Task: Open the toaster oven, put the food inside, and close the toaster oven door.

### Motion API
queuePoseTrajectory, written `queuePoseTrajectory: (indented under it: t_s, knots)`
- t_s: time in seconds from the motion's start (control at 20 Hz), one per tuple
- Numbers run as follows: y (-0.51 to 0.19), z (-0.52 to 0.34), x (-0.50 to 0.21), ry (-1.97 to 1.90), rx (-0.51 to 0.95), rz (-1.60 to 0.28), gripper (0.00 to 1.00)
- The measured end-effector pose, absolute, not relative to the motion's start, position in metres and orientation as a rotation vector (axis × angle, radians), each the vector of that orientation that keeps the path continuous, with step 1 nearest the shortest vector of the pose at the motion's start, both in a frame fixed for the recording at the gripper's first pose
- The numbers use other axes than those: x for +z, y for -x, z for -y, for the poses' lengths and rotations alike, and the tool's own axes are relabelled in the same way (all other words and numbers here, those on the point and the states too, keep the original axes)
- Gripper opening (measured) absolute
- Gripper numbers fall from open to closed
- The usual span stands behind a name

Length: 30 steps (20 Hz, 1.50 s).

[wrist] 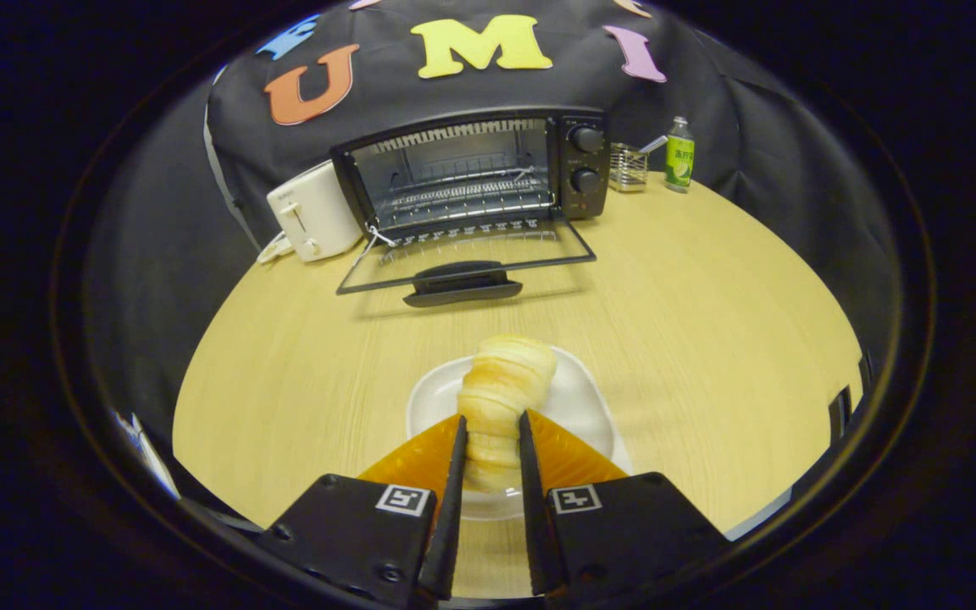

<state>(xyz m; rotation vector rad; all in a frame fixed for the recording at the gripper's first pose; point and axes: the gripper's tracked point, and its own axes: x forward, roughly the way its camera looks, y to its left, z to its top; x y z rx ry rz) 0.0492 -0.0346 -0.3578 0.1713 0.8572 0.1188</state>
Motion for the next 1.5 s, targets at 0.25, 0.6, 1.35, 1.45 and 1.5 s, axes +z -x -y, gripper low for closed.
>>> queuePoseTrajectory:
  t_s: [0.25, 0.6, 1.35, 1.45, 1.5]
  knots:
    - [-0.063, 0.012, -0.329, -0.133, 0.145, -0.787, 0.39]
    - [-0.109, -0.004, -0.291, -0.167, 0.144, -0.72, 0.39]
    - [-0.258, -0.016, -0.297, -0.289, 0.123, -0.672, 0.38]
    - [-0.279, -0.011, -0.306, -0.281, 0.096, -0.676, 0.38]
    - [-0.287, -0.007, -0.312, -0.303, 0.073, -0.683, 0.38]
